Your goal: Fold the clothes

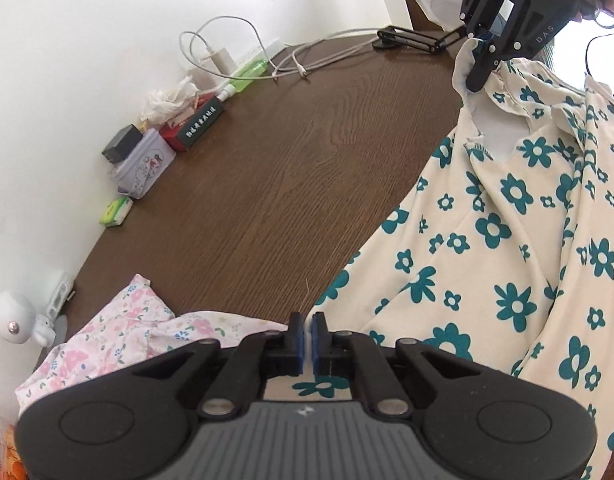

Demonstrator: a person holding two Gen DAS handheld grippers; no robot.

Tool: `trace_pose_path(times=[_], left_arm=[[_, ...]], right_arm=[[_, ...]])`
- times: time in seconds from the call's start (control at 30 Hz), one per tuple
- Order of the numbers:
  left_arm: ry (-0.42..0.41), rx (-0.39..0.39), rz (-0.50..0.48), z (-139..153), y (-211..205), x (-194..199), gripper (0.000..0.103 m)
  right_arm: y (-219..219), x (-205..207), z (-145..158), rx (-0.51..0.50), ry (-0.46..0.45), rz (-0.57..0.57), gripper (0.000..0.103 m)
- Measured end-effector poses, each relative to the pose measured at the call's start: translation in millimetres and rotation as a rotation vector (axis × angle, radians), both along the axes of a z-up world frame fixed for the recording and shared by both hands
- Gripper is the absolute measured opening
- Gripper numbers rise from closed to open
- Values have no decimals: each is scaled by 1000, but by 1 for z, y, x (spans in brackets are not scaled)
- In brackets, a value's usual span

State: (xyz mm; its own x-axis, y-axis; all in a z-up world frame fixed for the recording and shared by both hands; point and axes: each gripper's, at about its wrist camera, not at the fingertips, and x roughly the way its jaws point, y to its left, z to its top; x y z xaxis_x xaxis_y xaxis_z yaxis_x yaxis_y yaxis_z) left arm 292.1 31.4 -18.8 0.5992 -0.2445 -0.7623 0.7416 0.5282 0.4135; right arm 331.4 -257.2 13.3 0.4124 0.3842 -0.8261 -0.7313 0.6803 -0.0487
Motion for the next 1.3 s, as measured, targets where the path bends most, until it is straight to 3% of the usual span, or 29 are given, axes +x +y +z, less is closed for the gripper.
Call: trace_pose_path(times=[0.2, 0.3, 0.43, 0.67, 0.83, 1.03, 1.1, 1.17, 1.2, 1.3], left_arm=[[-191, -69, 12, 42, 4, -51, 2], [-276, -127, 25, 67, 12, -89, 2], [-333, -186, 50, 76, 21, -147, 2], [-278, -250, 148, 40, 30, -200, 2], [-241, -257, 189, 13, 34, -208, 2], [-205, -270, 208, 2, 40, -214, 2], [-179, -284, 221, 1, 43, -212, 8], [-151, -320, 228, 3, 47, -213, 17], [-143, -346, 226, 6, 49, -216, 21], [-137, -423, 230, 19, 56, -222, 35]], right_arm=[[-6, -46, 39, 48, -132, 39, 5], [-7, -89, 55, 55, -219, 84, 5], [-9, -155, 57, 62, -314, 156, 5], [-6, -212, 14, 45, -288, 188, 5], [2, -224, -18, -12, -289, 188, 6], [4, -234, -37, -25, -296, 177, 7], [0, -238, -34, -2, -307, 161, 16], [-4, -242, -31, 20, -319, 145, 57], [-6, -244, -30, 32, -324, 138, 62], [-13, -249, -24, 74, -334, 105, 64]])
